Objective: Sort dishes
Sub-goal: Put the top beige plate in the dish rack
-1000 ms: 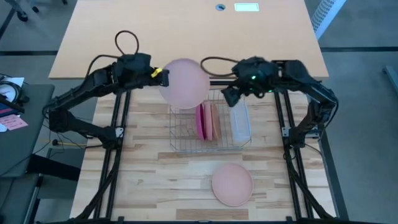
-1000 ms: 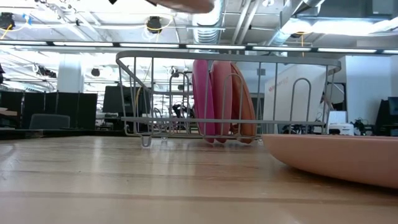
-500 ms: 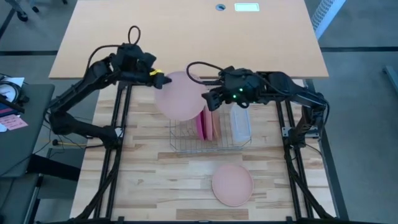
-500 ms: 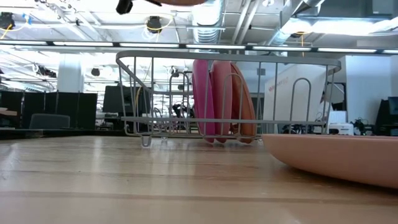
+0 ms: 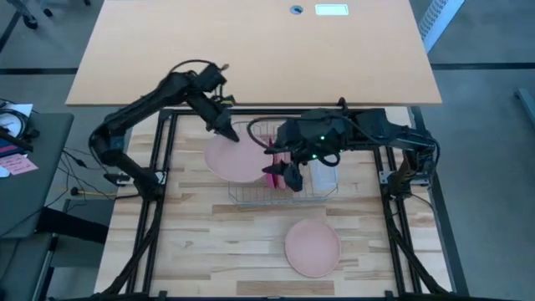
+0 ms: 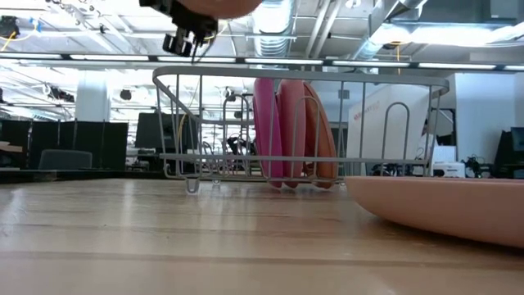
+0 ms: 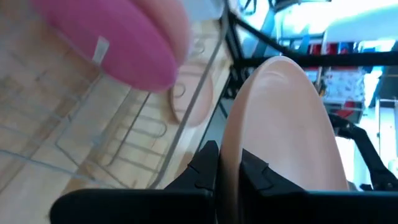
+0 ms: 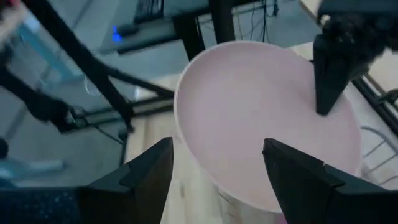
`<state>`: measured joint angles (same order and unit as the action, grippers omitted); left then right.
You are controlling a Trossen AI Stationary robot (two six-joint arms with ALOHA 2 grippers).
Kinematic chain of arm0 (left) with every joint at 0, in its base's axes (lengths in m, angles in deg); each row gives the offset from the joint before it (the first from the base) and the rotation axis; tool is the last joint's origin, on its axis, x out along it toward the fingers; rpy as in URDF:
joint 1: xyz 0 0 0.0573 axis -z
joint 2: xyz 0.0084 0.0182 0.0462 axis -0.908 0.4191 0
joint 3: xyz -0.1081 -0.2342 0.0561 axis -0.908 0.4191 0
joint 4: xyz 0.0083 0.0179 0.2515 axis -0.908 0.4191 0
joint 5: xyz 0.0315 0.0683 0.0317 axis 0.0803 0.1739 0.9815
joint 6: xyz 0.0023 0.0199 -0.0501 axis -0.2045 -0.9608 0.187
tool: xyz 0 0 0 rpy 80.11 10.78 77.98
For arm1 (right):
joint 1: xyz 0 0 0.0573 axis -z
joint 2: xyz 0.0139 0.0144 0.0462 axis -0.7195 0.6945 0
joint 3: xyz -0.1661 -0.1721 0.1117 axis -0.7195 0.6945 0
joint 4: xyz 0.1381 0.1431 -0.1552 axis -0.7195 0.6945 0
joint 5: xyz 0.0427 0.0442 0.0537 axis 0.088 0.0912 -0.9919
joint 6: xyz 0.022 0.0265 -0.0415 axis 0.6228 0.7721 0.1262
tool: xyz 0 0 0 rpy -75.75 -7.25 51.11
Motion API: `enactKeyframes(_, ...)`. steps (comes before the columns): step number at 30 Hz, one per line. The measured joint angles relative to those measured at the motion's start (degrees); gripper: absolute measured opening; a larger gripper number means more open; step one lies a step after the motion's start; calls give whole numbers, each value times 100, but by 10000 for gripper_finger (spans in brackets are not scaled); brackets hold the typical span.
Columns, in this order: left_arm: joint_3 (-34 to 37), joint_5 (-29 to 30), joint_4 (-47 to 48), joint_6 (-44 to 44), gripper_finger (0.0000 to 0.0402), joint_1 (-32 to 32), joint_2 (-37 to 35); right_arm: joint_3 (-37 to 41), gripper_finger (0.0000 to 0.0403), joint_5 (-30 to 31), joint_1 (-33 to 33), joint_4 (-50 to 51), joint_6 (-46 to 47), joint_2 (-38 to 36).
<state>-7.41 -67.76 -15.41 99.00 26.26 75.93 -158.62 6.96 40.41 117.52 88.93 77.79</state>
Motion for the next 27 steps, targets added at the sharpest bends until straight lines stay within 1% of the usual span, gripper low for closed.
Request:
enactKeyframes(4, 0, -21, 361, -385, 11, 2, 273, -1, 247, -302, 13, 40, -331, 143)
enactKeyframes(9, 0, -197, 528, -619, 11, -6, 389, -16, 209, -1027, 188, 113, -475, 307)
enactKeyframes(13, 0, -234, 467, -599, 11, -11, 376, 7, 180, -1152, 307, 220, -669, 508)
enactKeyframes(16, 0, -247, 493, -601, 11, -11, 382, 6, 169, -1471, 414, 242, -816, 665)
enactKeyframes(18, 0, -278, 487, -601, 11, -10, 378, 4, 167, -1833, 486, 145, -818, 738)
enactKeyframes(20, 0, -276, 476, -608, 11, -8, 378, 4, 170, -2010, 521, 146, -832, 837)
enactKeyframes(27, 0, -269, 475, -651, 11, -9, 378, -4, 194, -1968, 474, 117, -1334, 877)
